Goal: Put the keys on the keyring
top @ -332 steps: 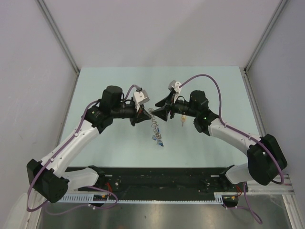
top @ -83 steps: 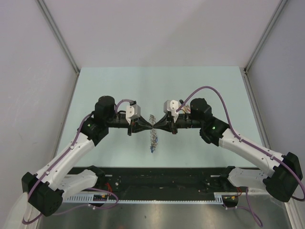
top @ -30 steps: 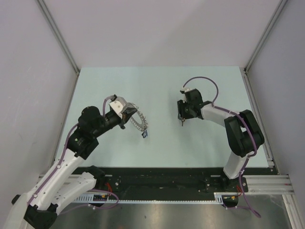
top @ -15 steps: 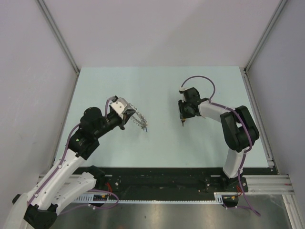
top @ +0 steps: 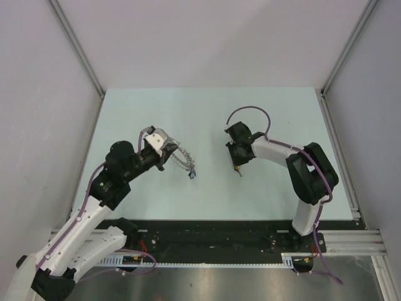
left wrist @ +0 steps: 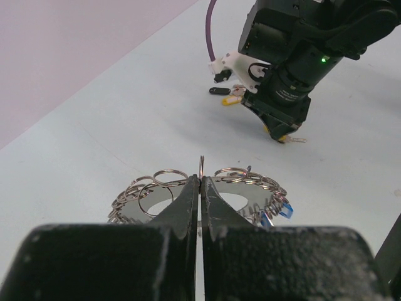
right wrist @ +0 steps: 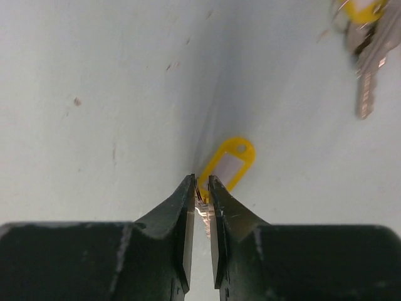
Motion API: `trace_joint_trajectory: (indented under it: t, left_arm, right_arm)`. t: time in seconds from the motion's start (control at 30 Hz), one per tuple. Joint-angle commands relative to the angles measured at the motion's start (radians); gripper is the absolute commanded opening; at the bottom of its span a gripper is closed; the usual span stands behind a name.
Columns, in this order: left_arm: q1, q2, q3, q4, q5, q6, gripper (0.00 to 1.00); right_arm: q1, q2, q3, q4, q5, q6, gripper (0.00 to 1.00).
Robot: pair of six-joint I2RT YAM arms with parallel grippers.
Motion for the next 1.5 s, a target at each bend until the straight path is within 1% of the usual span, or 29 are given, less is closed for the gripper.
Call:
trace_joint_trajectory:
  t: [0.0, 0.1, 0.17, 0.4, 0.53, 0.8, 1.0, 1.03, 1.17, 1.47]
  left_arm:
    - [-0.002, -0.018, 0.006, 0.056, -0.004, 0.018, 0.00]
    - [-0.004, -0.018, 0.004, 0.051, -0.005, 0.020, 0.00]
    - [-0.002, -0.018, 0.004, 0.051, -0.007, 0.020, 0.00]
    - [-0.002, -0.020, 0.004, 0.051, -0.010, 0.020, 0.00]
    - [-0.002, -0.018, 0.003, 0.049, -0.011, 0.022, 0.00]
    - [-0.002, -0.025, 0.001, 0.052, -0.028, 0.020, 0.00]
    - [-0.002, -0.028, 0.000, 0.052, -0.039, 0.022, 0.00]
    - [-0.002, -0.028, -0.002, 0.056, -0.038, 0.022, 0.00]
    - [-0.002, -0.029, -0.003, 0.056, -0.041, 0.022, 0.00]
    - [-0.002, -0.031, -0.003, 0.056, -0.047, 0.025, 0.00]
  right_arm:
    - [0.037, -0.053, -0.005, -0.139, 0.008, 0.054, 0.20]
    - [0.051, -0.079, -0.005, -0.177, 0.002, 0.056, 0.26]
    - [0.051, -0.105, -0.003, -0.188, 0.002, 0.048, 0.28]
    - [0.054, -0.143, -0.002, -0.174, 0.011, -0.012, 0.29]
    - [0.080, -0.140, 0.012, -0.160, 0.047, -0.066, 0.28]
    - [0.156, -0.060, 0.072, -0.209, 0.143, -0.158, 0.28]
    - [0.201, 0.021, 0.142, -0.267, 0.242, -0.171, 0.26]
    - [0.207, 0.030, 0.150, -0.281, 0.248, -0.197, 0.26]
    - [0.216, 0.076, 0.190, -0.326, 0.272, -0.216, 0.25]
    - [0.233, 0.121, 0.215, -0.358, 0.288, -0.230, 0.22]
